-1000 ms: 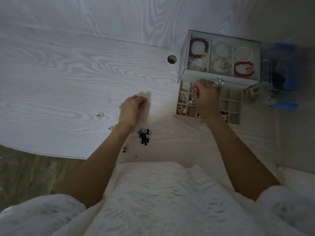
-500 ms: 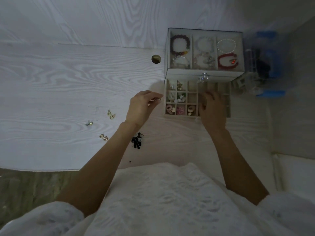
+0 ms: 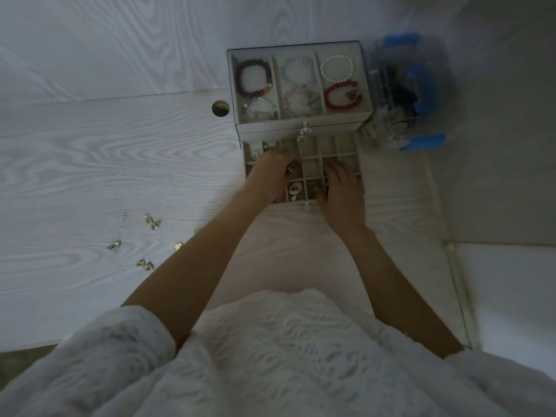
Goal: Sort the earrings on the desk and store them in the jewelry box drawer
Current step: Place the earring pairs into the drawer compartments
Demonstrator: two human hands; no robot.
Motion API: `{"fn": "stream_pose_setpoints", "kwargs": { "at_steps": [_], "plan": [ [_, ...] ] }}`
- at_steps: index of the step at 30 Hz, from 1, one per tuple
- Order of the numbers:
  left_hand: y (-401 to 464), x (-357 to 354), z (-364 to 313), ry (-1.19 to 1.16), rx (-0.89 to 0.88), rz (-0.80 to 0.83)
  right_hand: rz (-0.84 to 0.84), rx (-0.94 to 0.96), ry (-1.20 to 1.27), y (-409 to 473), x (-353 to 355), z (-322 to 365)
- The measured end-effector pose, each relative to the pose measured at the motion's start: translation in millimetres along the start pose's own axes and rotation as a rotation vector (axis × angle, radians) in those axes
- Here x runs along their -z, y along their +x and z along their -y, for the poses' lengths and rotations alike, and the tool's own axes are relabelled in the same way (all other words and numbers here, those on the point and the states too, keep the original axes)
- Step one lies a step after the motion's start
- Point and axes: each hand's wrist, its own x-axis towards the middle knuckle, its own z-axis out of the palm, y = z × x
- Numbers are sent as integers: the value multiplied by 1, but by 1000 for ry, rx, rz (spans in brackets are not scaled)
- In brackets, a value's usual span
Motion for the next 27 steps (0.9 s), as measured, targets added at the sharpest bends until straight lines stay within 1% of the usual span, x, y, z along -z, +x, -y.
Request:
{"fn": "stream_pose_setpoints", "kwargs": {
  "at_steps": [3, 5, 6, 8, 9, 11, 14, 16, 18, 20, 22, 25, 27],
  "plan": [
    [-15, 9, -2, -43, -49, -81, -4, 12, -4, 0, 0, -2],
    [-35, 24, 2, -48, -42, -162, -61, 46, 0, -3, 2, 2],
    [-47, 32, 5, -33, -17, -193, -102, 78, 15, -6, 4, 6],
    [-82, 48, 17, 24, 52, -234, -151, 212, 45, -15, 2, 24],
    [-101, 54, 24, 41, 85, -250, -139, 284, 52, -20, 0, 35],
    [-144, 62, 38, 60, 190, -273, -62, 449, 80, -35, -12, 59],
    [-200, 64, 55, 69, 363, -294, 128, 576, 157, -55, -32, 88],
    [-229, 59, 61, 102, 432, -269, 282, 573, 208, -67, -41, 104],
    [-244, 53, 63, 114, 469, -239, 406, 521, 260, -75, -48, 114],
    [-256, 46, 61, 136, 506, -221, 419, 549, 277, -82, -55, 126],
    [-266, 37, 57, 194, 547, -231, 406, 614, 229, -84, -60, 136],
    [-284, 26, 51, 209, 711, -324, 412, 674, 123, -85, -66, 152],
    [-290, 21, 47, 164, 724, -368, 422, 648, 118, -86, -67, 157]
  ]
}}
